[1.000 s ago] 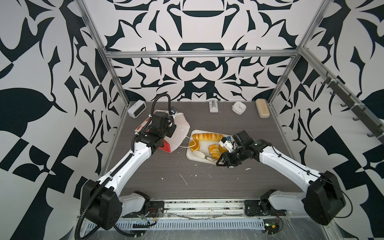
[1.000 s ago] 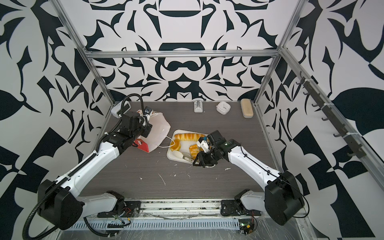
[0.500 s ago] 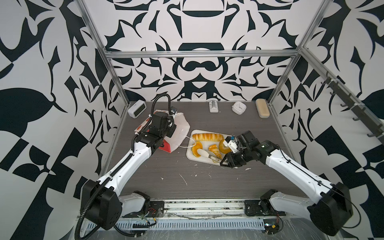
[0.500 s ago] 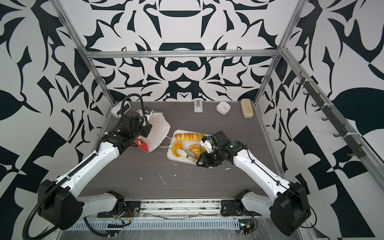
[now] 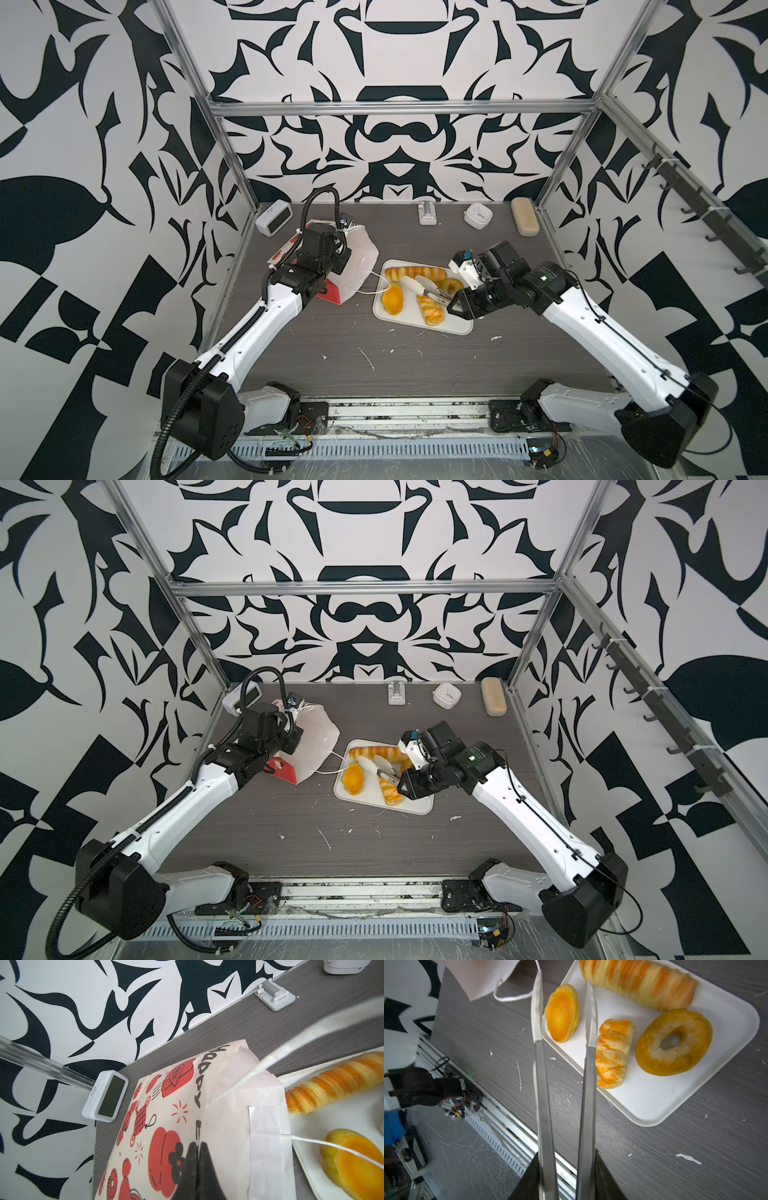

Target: Take the fake bread out of the paper bag

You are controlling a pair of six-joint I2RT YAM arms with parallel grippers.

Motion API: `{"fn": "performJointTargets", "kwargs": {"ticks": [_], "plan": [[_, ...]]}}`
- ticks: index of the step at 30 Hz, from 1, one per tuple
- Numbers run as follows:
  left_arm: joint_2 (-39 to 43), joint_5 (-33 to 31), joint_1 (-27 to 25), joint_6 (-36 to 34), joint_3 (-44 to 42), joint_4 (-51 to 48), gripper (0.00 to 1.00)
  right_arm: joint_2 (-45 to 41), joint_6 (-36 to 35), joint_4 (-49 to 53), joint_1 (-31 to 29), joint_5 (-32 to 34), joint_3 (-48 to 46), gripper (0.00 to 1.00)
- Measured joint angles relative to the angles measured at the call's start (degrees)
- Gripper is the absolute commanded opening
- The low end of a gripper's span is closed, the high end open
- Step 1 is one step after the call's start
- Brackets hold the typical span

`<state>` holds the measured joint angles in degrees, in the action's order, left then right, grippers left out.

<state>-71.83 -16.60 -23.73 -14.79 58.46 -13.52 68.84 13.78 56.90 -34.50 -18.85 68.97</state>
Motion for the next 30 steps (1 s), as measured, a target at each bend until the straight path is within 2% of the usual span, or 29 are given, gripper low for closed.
{"fn": "performJointTargets", "kwargs": {"ticks": [8, 17, 30], "plan": [[0.0, -1.1, 3.1, 2.8, 1.3, -1.3, 0.00, 10.7, -2.2, 5.4, -9.7, 9.5, 7.5, 0.36], [0.0, -1.5, 4.5, 6.3, 2.9, -1.9, 0.00, 19.5, -2.2, 10.8, -17.0, 17.2, 18.5, 0.38], [3.3, -0.3, 4.5, 8.2, 2.9, -2.1, 0.00, 29.8, 0.1, 16.6, -18.3, 21.6, 26.7, 0.44]]}}
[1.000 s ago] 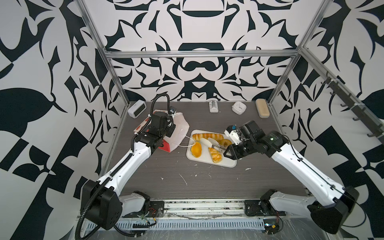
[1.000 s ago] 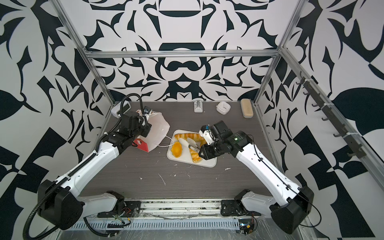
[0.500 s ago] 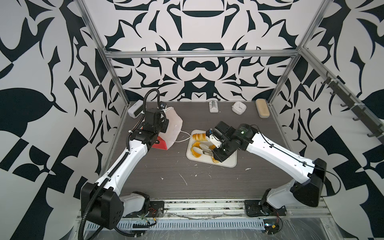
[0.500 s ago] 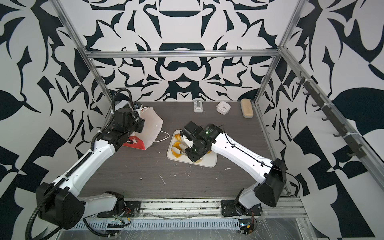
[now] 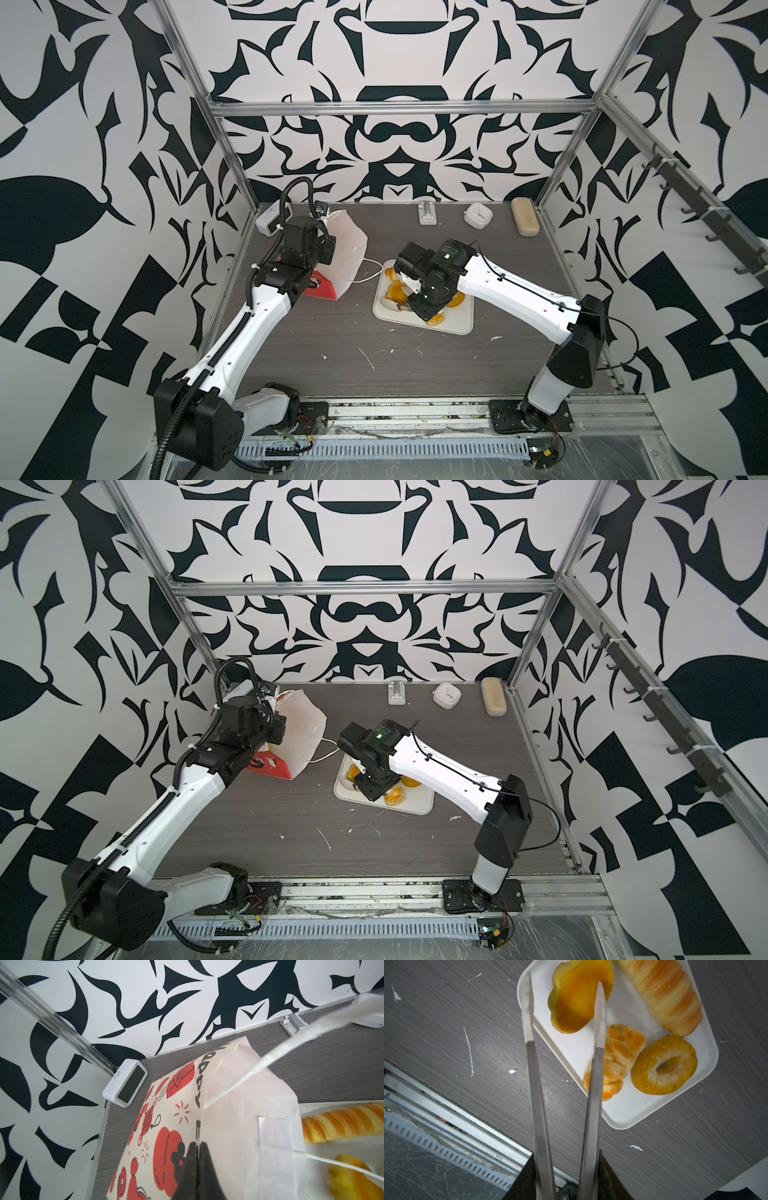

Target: Take the fake bread out of the paper bag

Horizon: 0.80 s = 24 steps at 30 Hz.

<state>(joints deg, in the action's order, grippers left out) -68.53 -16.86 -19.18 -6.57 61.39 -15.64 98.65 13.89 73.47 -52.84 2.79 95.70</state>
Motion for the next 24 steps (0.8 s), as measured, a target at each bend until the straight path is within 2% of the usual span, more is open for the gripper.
{"fn": "performJointTargets", "kwargs": {"ticks": [13, 19, 24], "plan": [[0.5, 0.2, 0.0, 0.6, -0.1, 0.0, 0.00, 5.5, 1.2, 2.1, -0.1, 1.9, 2.2, 0.45], [0.5, 0.2, 0.0, 0.6, -0.1, 0.0, 0.00, 6.4, 1.8, 2.6, -0.1, 3.5, 2.3, 0.27], [0.5, 0.2, 0.0, 0.6, -0.1, 0.0, 0.00, 6.4, 1.7, 2.6, -0.2, 3.7, 2.5, 0.23]]}}
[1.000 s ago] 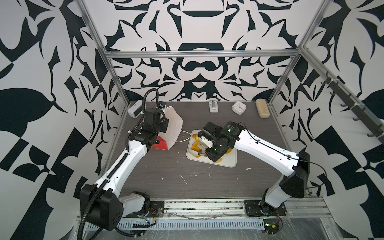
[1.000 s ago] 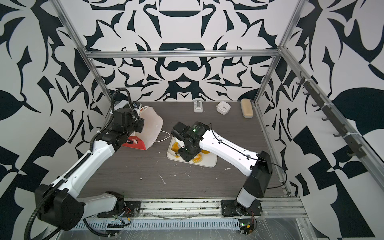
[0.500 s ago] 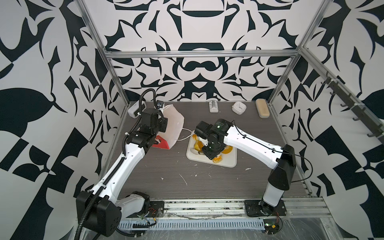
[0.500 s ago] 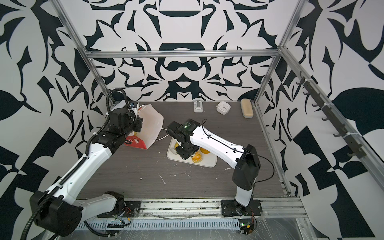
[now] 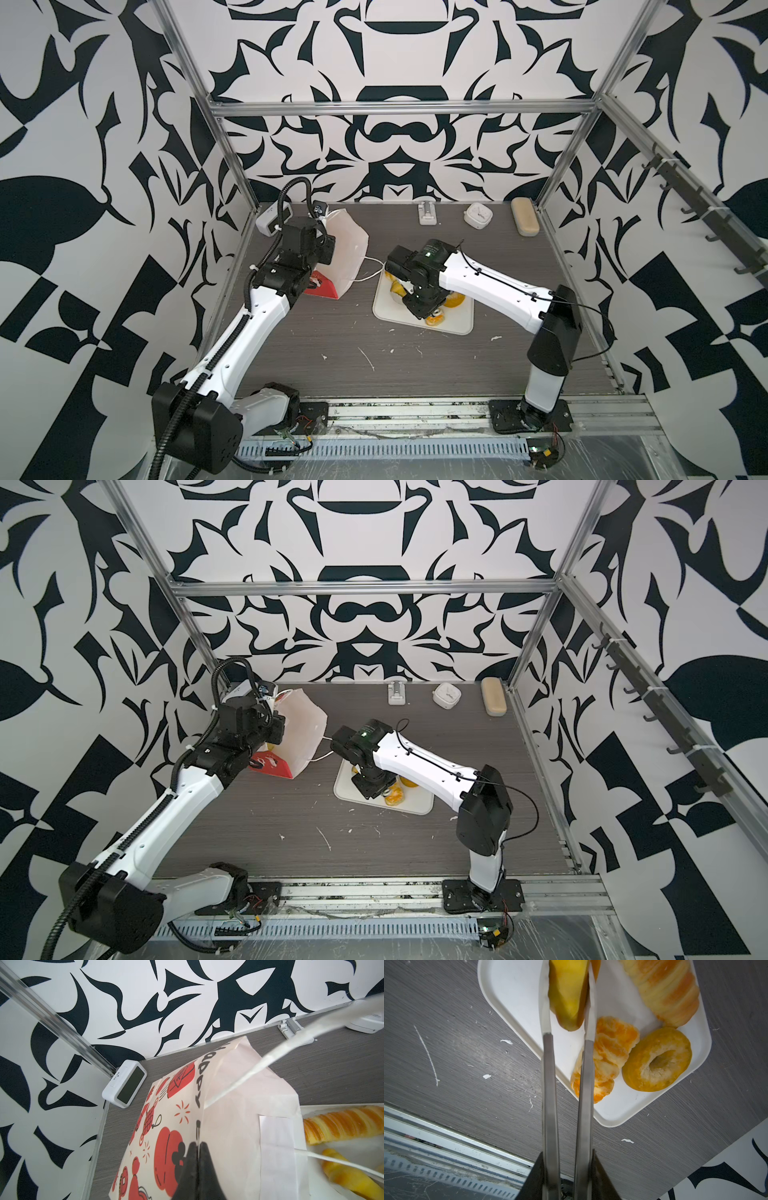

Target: Take the fake bread out of the paper bag

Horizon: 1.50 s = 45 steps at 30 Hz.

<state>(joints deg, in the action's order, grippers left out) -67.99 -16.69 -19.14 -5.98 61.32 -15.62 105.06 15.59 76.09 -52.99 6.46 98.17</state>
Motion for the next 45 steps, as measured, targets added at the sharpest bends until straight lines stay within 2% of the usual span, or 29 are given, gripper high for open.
{"fn": "performJointTargets", "kwargs": {"ticks": [4, 10, 16, 20, 28, 39, 45], "plan": [[0.0, 0.0, 0.0, 0.0, 0.0, 0.0, 0.00, -1.1, -0.2, -0.8, 0.0, -1.0, -0.1, 0.22], [0.0, 0.0, 0.0, 0.0, 0.0, 0.0, 0.00, -9.3, -0.4, -5.4, 1.3, -8.4, -3.9, 0.22], [0.0, 0.1, 0.0, 0.0, -0.1, 0.0, 0.00, -18.1, 0.7, -10.0, 6.7, -15.0, -11.1, 0.22], [0.0, 0.2, 0.0, 0.0, -0.1, 0.0, 0.00, -21.0, 1.7, -14.3, 9.7, -21.0, -16.7, 0.22], [0.0, 0.7, 0.0, 0.0, -0.1, 0.0, 0.00, -21.9, 3.7, -25.2, 13.9, -33.8, -26.1, 0.22], [0.0, 1.4, 0.0, 0.1, -0.3, 0.0, 0.00, -18.7, 3.9, -34.7, 20.1, -41.8, -33.4, 0.22], [-0.1, 1.5, 0.0, 0.2, -0.4, 0.0, 0.00, -17.4, 3.1, -36.1, 21.9, -44.3, -34.7, 0.25]]}}
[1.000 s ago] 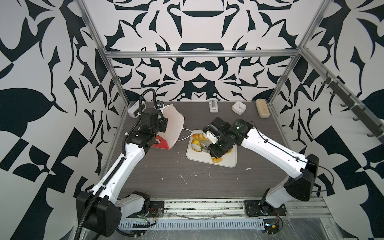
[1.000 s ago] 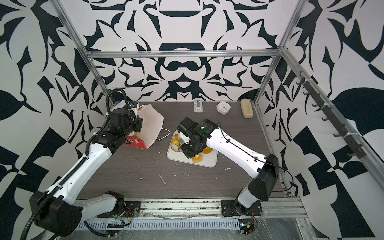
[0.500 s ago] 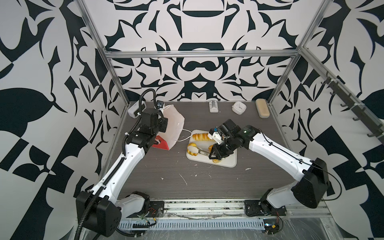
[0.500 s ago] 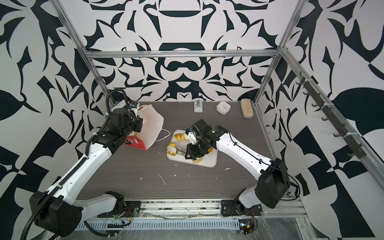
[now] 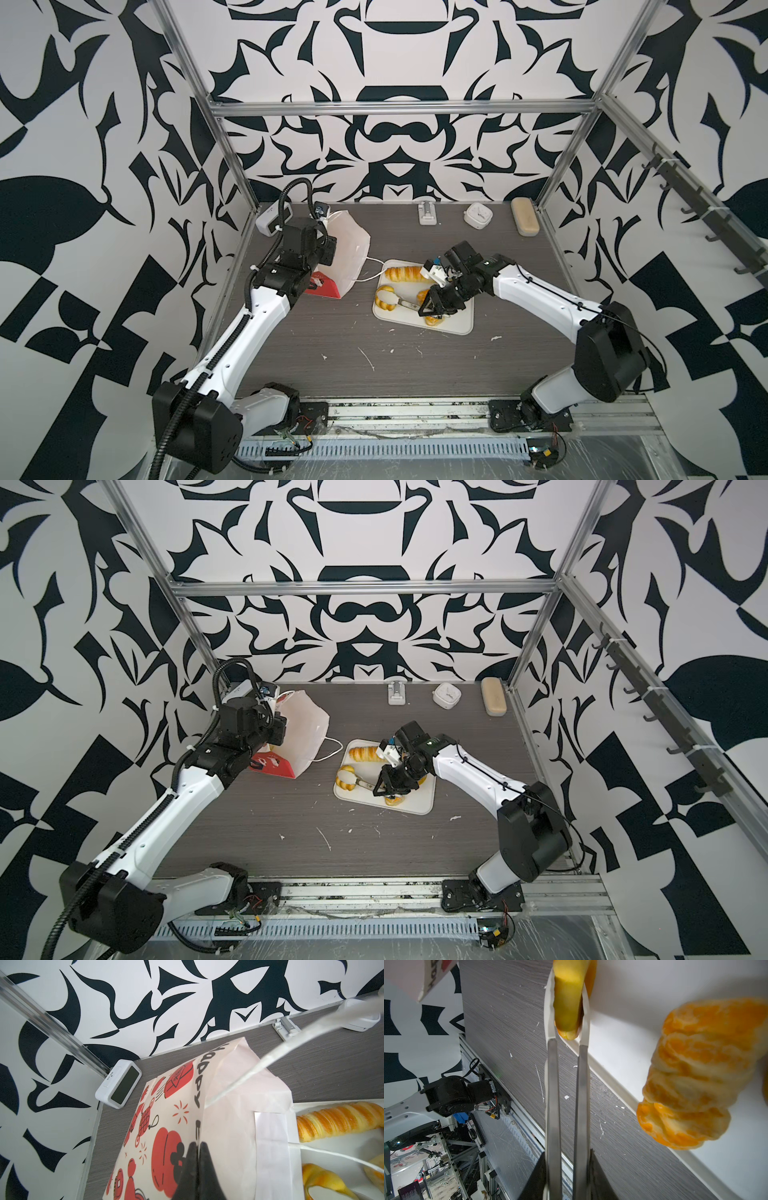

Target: Take the fake bread out of the paper bag

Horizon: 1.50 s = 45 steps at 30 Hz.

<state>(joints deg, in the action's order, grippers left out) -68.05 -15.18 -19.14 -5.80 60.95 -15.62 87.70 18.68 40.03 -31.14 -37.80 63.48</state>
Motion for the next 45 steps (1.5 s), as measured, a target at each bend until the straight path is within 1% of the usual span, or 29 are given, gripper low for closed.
{"fn": "performJointTargets", "kwargs": {"ticks": [9, 15, 28, 38, 45], "plan": [[-0.4, 0.0, 0.0, 0.0, 0.0, 0.0, 0.00, 0.8, -3.8, 2.4, 0.0, 2.5, 0.2, 0.34], [-0.4, 0.2, 0.0, 0.0, 0.0, 0.0, 0.00, 0.7, -4.8, 4.5, 0.0, 5.5, 0.2, 0.38], [-0.7, 1.1, 0.0, 0.0, 0.0, 0.0, 0.00, -1.4, -5.1, 9.5, 0.4, 12.2, 0.9, 0.39], [-0.7, 1.1, 0.0, 0.0, 0.0, 0.0, 0.00, -1.7, -5.2, 11.5, 0.7, 14.1, 3.7, 0.41], [-0.7, 1.1, 0.0, 0.0, 0.0, 0.0, 0.00, -4.3, -5.6, 13.7, 0.7, 16.7, 6.5, 0.41]]}}
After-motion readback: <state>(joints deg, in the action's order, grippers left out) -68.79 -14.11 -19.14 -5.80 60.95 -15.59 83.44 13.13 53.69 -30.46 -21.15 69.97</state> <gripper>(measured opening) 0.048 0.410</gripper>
